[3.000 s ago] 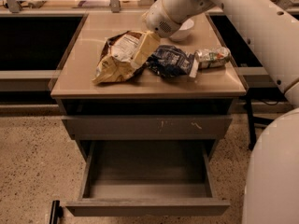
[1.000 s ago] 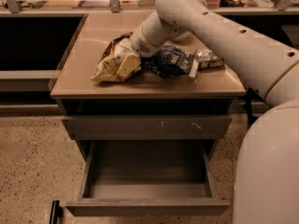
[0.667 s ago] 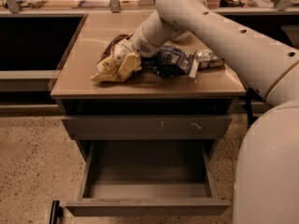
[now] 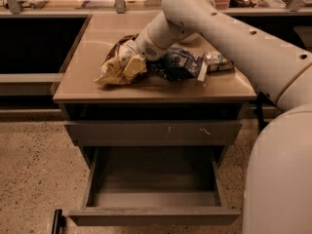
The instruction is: Place brown chip bag into middle drawer
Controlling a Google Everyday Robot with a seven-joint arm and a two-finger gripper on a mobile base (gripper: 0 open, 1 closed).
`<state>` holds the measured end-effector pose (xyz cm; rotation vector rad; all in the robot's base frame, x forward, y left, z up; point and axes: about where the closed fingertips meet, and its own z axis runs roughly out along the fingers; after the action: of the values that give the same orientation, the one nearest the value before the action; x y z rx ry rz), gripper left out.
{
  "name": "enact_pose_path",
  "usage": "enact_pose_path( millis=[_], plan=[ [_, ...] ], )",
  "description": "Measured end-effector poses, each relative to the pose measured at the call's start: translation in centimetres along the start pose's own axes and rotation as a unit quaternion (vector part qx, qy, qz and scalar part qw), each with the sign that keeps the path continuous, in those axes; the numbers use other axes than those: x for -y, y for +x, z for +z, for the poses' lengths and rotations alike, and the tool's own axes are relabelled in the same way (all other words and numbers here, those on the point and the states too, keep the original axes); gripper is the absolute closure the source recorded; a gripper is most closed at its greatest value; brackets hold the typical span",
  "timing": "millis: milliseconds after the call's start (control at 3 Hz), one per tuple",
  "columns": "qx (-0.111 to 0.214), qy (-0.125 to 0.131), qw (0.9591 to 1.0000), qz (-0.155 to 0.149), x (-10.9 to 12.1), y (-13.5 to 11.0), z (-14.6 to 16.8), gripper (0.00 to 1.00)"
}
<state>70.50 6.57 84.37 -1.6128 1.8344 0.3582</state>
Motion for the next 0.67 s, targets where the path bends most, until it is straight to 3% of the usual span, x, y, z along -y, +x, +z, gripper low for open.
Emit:
enact_pose_path(
  millis=[667],
  plan=[
    [0.0, -0.013, 0.9999, -0.006, 0.15, -0.66, 0.25, 1.0]
  ],
)
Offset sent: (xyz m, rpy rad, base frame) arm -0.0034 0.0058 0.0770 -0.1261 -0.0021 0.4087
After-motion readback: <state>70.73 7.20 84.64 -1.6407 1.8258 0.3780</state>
